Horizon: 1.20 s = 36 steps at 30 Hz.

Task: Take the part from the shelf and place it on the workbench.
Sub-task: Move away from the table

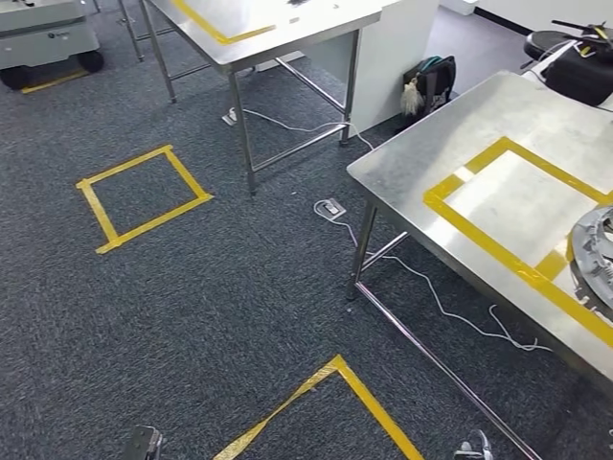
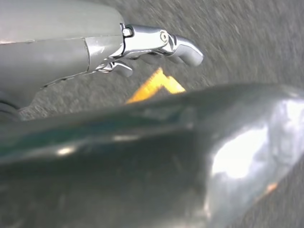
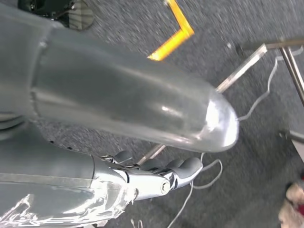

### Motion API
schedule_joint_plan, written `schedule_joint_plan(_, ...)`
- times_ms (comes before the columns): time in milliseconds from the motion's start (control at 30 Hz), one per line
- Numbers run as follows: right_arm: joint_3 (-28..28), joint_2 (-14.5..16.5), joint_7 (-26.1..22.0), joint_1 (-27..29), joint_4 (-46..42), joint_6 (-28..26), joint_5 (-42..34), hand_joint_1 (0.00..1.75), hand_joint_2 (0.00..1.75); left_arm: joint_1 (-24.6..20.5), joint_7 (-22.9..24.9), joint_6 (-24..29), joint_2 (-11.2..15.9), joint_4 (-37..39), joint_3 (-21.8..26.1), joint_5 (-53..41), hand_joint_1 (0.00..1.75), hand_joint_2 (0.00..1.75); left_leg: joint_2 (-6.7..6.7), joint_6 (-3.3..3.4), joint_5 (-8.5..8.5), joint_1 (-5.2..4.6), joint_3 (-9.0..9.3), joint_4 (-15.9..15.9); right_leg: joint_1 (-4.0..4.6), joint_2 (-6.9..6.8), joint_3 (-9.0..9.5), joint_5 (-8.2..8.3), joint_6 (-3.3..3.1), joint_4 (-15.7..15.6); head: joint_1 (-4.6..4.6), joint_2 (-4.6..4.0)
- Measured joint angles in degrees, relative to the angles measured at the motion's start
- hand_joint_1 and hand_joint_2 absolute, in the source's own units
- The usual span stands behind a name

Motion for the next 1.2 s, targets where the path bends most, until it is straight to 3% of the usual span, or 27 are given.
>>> schedule_joint_plan(33, -0.1, 0.0, 0.0, 0.1, 0.2, 0.0, 0.0, 0.00, 0.00, -0.1, 0.0, 0.0, 0.0, 0.0, 0.0, 0.0, 0.00, 0.00, -0.75, 0.42, 0.72, -0.22, -0.84, 0.0, 0.09, 1.62, -1.06, -2.89, -0.08, 3.6, 0.12, 0.00)
schedule_joint_plan(67, -0.2, 0.0, 0.0, 0.1, 0.4, 0.0, 0.0, 0.00, 0.00, -0.3, 0.0, 0.0, 0.1, 0.0, 0.1, 0.0, 0.00, 0.00, -1.57, 0.71, 1.49, -0.49, -1.73, 0.0, 0.24, 2.38, -1.92, -5.08, -0.29, 7.5, 0.15, 0.00)
schedule_joint_plan(100, -0.2, 0.0, 0.0, 0.1, 0.6, 0.0, 0.0, 0.00, 0.00, -0.3, 0.0, 0.0, 0.1, 0.0, 0.1, 0.0, 0.00, 0.00, -2.37, 0.86, 2.28, -0.79, -2.66, 0.1, 0.42, 2.65, -2.26, -5.91, -0.61, 10.3, 0.18, 0.00)
schedule_joint_plan(133, -0.2, 0.0, 0.0, 0.0, 0.7, 0.0, 0.0, 0.00, 0.00, -0.2, 0.0, 0.0, 0.1, 0.0, 0.1, 0.0, 0.00, 0.00, -3.15, 0.94, 3.07, -1.05, -3.62, 0.1, 0.64, 2.76, -1.80, -5.44, -1.01, 11.3, 0.16, 0.00)
schedule_joint_plan(167, -0.2, 0.0, 0.0, -0.1, 0.8, 0.0, 0.0, 0.00, 0.00, -0.1, 0.0, 0.0, 0.1, 0.0, 0.1, 0.0, 0.00, 0.00, -3.93, 0.96, 3.87, -1.26, -4.58, 0.1, 0.87, 2.94, -0.36, -4.03, -1.50, 10.4, 0.14, 0.00)
schedule_joint_plan(233, -0.3, 0.0, 0.0, -0.2, 1.0, 0.0, 0.0, 0.00, 0.00, -0.1, 0.0, 0.0, 0.0, 0.0, 0.1, 0.0, 0.00, 0.00, -5.53, 0.83, 5.41, -1.50, -6.20, 0.2, 1.29, 4.80, 5.24, -1.51, -2.53, 3.1, 0.15, 0.01)
schedule_joint_plan(267, -0.3, 0.0, 0.0, -0.2, 1.0, 0.0, 0.0, 0.00, 0.00, -0.1, 0.0, 0.0, 0.0, 0.0, 0.1, 0.0, 0.00, 0.00, -6.25, 0.72, 6.11, -1.62, -6.81, 0.3, 1.31, 6.13, 8.44, -1.42, -2.87, -1.5, 0.14, 0.01)
schedule_joint_plan(333, -0.4, 0.0, 0.0, -0.3, 1.1, 0.0, 0.0, 0.00, 0.00, -0.1, 0.0, 0.0, 0.0, 0.0, 0.2, 0.0, 0.00, 0.00, -7.54, 0.38, 7.50, -1.74, -7.52, 0.4, 1.41, 7.69, 11.80, -2.15, -2.95, -6.9, 0.19, 0.01)
schedule_joint_plan(400, -0.4, 0.1, 0.0, -0.3, 1.2, 0.0, 0.0, 0.00, 0.00, 0.0, -0.1, 0.0, 0.1, 0.1, 0.3, 0.0, 0.00, 0.00, -8.52, -0.11, 8.55, -1.72, -8.06, 0.3, 1.38, 6.44, 11.29, -1.63, -3.09, -7.4, 0.27, 0.00)
schedule_joint_plan(433, -0.5, 0.1, 0.0, -0.4, 1.2, 0.0, 0.0, 0.00, 0.00, 0.2, -0.1, 0.0, 0.2, 0.1, 0.3, 0.0, 0.00, 0.00, -7.98, -0.36, 7.93, -1.70, -8.54, 0.7, 1.31, 5.65, 10.77, -1.10, -3.46, -7.4, 0.26, 0.00)
schedule_joint_plan(500, -0.6, 0.2, 0.0, -0.4, 1.2, 0.0, 0.0, 0.00, 0.00, 0.3, -0.1, 0.0, 0.3, 0.1, 0.4, 0.0, 0.00, 0.00, -5.35, -0.96, 3.31, -1.53, -10.10, 4.5, 1.06, 3.91, 9.37, 0.28, -4.09, -7.6, -0.10, 0.00)
schedule_joint_plan(567, -0.7, 0.3, 0.0, -0.2, 1.2, 0.0, 0.0, 0.00, 0.00, 0.1, -0.1, 0.0, 0.1, 0.1, 0.4, 0.0, 0.00, 0.00, -3.15, -1.87, -2.68, -0.98, -12.03, 12.1, 1.03, 2.06, 7.76, 1.61, -4.16, -7.5, -0.37, 0.00)
schedule_joint_plan(600, -0.7, 0.3, 0.0, -0.2, 1.2, 0.0, 0.0, 0.00, 0.00, 0.1, -0.1, 0.0, 0.1, 0.1, 0.4, 0.0, 0.00, 0.00, -2.78, -2.33, -3.97, -0.56, -12.52, 15.6, 0.97, 1.07, 6.96, 2.29, -4.01, -7.5, -0.35, 0.00)
schedule_joint_plan(633, -0.8, 0.3, 0.0, -0.2, 1.2, 0.0, 0.0, 0.00, 0.00, 0.1, -0.1, 0.0, 0.1, 0.1, 0.4, -0.1, 0.00, 0.00, -2.58, -2.77, -3.82, -0.14, -12.38, 17.8, 0.87, 0.17, 6.12, 2.97, -3.78, -7.4, -0.37, 0.00)
schedule_joint_plan(667, -0.8, 0.3, 0.0, -0.2, 1.2, 0.0, 0.0, 0.00, 0.00, 0.1, -0.1, 0.0, 0.1, 0.1, 0.4, -0.1, 0.00, 0.00, -2.42, -3.19, -2.53, 0.26, -11.35, 18.0, 0.73, -0.67, 5.30, 3.62, -3.49, -7.3, -0.36, 0.00)
schedule_joint_plan(700, -0.8, 0.3, 0.0, -0.3, 1.2, 0.0, 0.0, 0.00, 0.00, 0.1, -0.1, 0.0, 0.1, 0.1, 0.5, -0.1, 0.00, 0.00, -2.03, -3.60, -0.86, 0.58, -9.22, 16.1, 0.53, -1.42, 4.42, 4.18, -3.13, -7.2, -0.37, 0.00)
schedule_joint_plan(767, -0.9, 0.3, 0.0, -0.2, 1.2, 0.0, 0.0, 0.00, 0.00, 0.0, -0.1, 0.0, 0.0, 0.1, 0.5, -0.1, 0.00, 0.00, 0.12, -4.18, 0.57, 0.94, -2.29, 7.4, 0.19, -2.79, 3.10, 5.06, -2.25, -6.8, -0.38, 0.00)
schedule_joint_plan(800, -0.9, 0.3, 0.0, -0.2, 1.2, 0.0, -0.1, 0.00, 0.00, -0.1, -0.1, 0.0, 0.0, 0.1, 0.5, -0.1, 0.00, 0.00, 1.06, -3.99, 0.13, 0.83, 0.79, 3.1, 0.02, -3.48, 2.65, 5.48, -1.75, -6.5, -0.39, 0.00)
schedule_joint_plan(833, -0.9, 0.3, 0.3, -0.3, 1.2, 0.3, -0.2, 0.00, 0.00, -0.2, -0.1, -0.1, -0.1, 0.1, 0.5, -0.1, 0.00, 0.00, 1.66, -3.58, -0.54, 0.63, 2.72, 0.0, -0.10, -4.13, 2.31, 5.87, -1.27, -6.3, -0.39, 0.00)
schedule_joint_plan(900, -1.3, 0.3, 2.6, -1.1, 2.2, 2.1, -1.0, 0.00, 0.00, -0.1, 0.4, -0.3, -0.1, 0.1, 0.5, -0.5, 0.00, 0.00, 0.99, -2.11, -0.99, 0.08, 2.94, -1.8, -0.53, -5.23, 1.98, 6.65, -0.33, -6.2, -0.34, 0.00)
schedule_joint_plan(967, -2.8, -0.2, 5.4, -3.5, 6.6, 3.7, -1.1, 0.00, 0.00, 0.5, 1.0, -0.2, -0.4, 0.2, 0.5, -1.1, 0.00, 0.00, 0.17, -0.70, -0.26, -0.04, 2.11, -1.9, -0.94, -3.35, 1.24, 5.47, 0.37, -5.1, -0.20, 0.00)
schedule_joint_plan(1000, -4.1, -0.6, 5.8, -5.0, 10.1, 3.6, -0.7, 0.00, 0.00, 0.6, 1.2, 0.0, -0.6, 0.2, 0.5, -1.4, 0.00, 0.00, -0.33, -0.07, 0.24, -0.08, 1.72, -1.9, -1.04, -1.49, 0.28, 3.62, 0.56, -2.7, -0.12, 0.00)
schedule_joint_plan(1033, -5.6, -1.2, 5.5, -6.3, 13.7, 3.1, -0.1, 0.00, 0.00, 0.7, 1.2, 0.4, -1.0, 0.2, 0.5, -1.6, 0.00, 0.00, -0.92, 0.37, 0.70, -0.18, 1.22, -1.9, -1.03, 0.51, -1.03, 1.19, 0.61, 0.9, 0.04, 0.00)
schedule_joint_plan(1100, -8.2, -2.1, 4.6, -8.2, 19.7, 2.4, 0.6, 0.00, 0.00, 0.8, 1.2, 0.8, -1.7, 0.2, 0.5, -1.8, 0.00, 0.00, -2.48, 0.82, 1.57, -0.50, 0.24, -1.8, -0.76, 2.37, -3.45, -2.76, 0.44, 8.6, 0.16, 0.00)
schedule_joint_plan(1133, -9.1, -2.5, 4.3, -8.9, 21.9, 2.2, 0.7, 0.00, 0.00, 1.0, 1.2, 0.9, -2.0, 0.2, 0.5, -1.9, 0.00, 0.00, -3.26, 0.86, 1.91, -0.63, -0.15, -1.8, -0.59, 2.61, -3.66, -3.25, 0.28, 10.4, 0.16, 0.00)
schedule_joint_plan(1167, -9.8, -2.9, 4.2, -9.6, 23.8, 2.0, 0.8, 0.00, 0.00, 1.2, 1.2, 0.9, -2.2, 0.2, 0.5, -1.9, 0.00, 0.00, -4.05, 0.81, 2.20, -0.70, -0.47, -1.7, -0.44, 2.75, -2.76, -2.66, 0.06, 9.8, 0.15, 0.00)
schedule_joint_plan(1200, -10.4, -3.2, 4.0, -10.2, 25.4, 1.9, 0.9, 0.00, 0.00, 1.3, 1.2, 0.9, -2.3, 0.2, 0.5, -1.9, 0.00, 0.00, -4.87, 0.71, 2.44, -0.73, -0.77, -1.6, -0.35, 3.05, -0.65, -1.21, -0.18, 6.8, 0.15, 0.00)
